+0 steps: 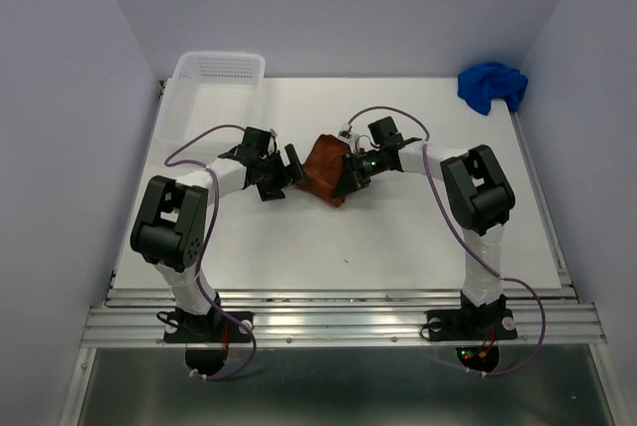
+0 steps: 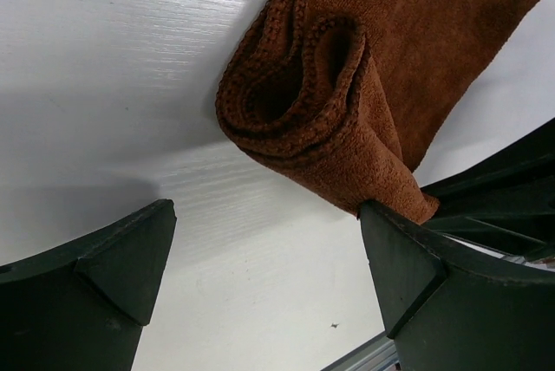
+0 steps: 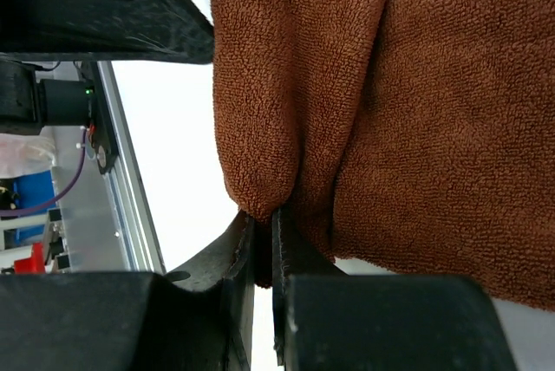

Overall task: Roll the towels
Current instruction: Roll the towel

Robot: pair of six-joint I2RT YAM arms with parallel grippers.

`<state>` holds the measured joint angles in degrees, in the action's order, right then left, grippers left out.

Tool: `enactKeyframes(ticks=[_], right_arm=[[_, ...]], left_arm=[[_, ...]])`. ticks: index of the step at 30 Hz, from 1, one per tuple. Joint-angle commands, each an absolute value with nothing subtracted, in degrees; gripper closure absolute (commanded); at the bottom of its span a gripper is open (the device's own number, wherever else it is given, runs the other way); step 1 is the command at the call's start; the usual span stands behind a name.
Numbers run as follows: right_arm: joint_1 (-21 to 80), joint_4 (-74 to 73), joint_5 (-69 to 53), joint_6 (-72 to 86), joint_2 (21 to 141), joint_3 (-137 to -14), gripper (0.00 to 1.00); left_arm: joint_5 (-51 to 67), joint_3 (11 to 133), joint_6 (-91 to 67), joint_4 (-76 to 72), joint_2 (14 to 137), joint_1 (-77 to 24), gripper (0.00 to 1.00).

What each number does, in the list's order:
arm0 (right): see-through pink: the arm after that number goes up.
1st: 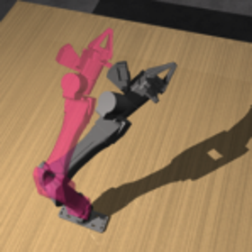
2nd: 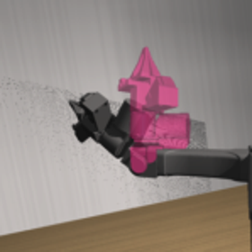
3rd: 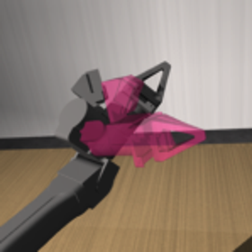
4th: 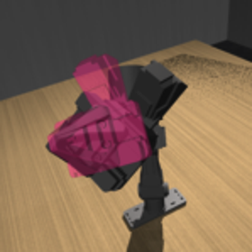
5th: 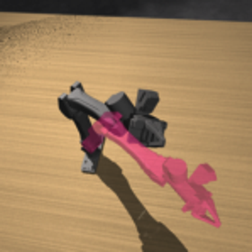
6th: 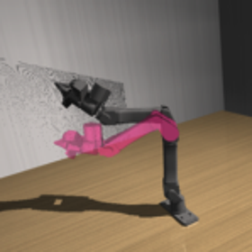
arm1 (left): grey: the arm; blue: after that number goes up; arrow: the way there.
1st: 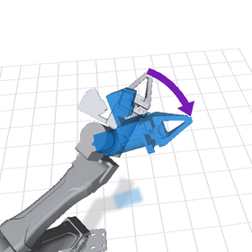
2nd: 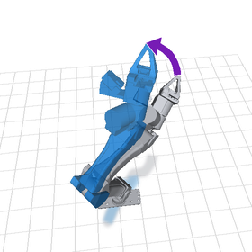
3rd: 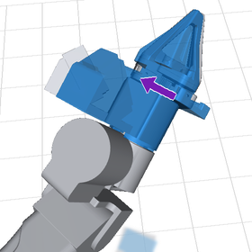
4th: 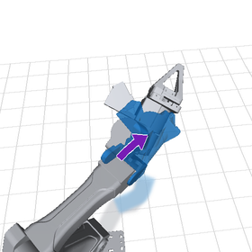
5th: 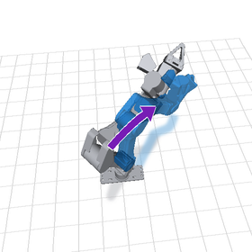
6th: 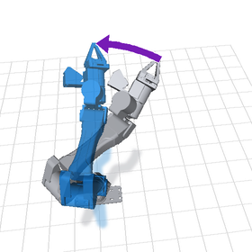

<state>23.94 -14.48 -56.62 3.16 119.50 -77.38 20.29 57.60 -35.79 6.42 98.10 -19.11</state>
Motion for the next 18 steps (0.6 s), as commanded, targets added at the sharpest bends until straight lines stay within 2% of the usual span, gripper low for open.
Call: enactKeyframes(ticks=[1,13,17,18], right_arm=[[23.55,-10.37,-57.31,5.1,120.41,-77.43,0.99],[23.03,-10.2,-53.62,5.62,122.25,-77.87,0.97],[23.03,-10.46,-52.65,4.4,122.17,-77.78,0.85],[23.03,-10.81,-52.21,3.96,121.91,-77.87,0.8]], left_arm=[[22.85,59.06,-37.0,2.99,99.49,-19.34,0.01],[23.47,62.49,-37.35,2.28,103.88,-19.34,0.03],[21.19,66.52,-37.18,5.08,106.69,-19.6,0.06],[19.35,67.58,-37.26,6.32,107.48,-19.77,0.07]])
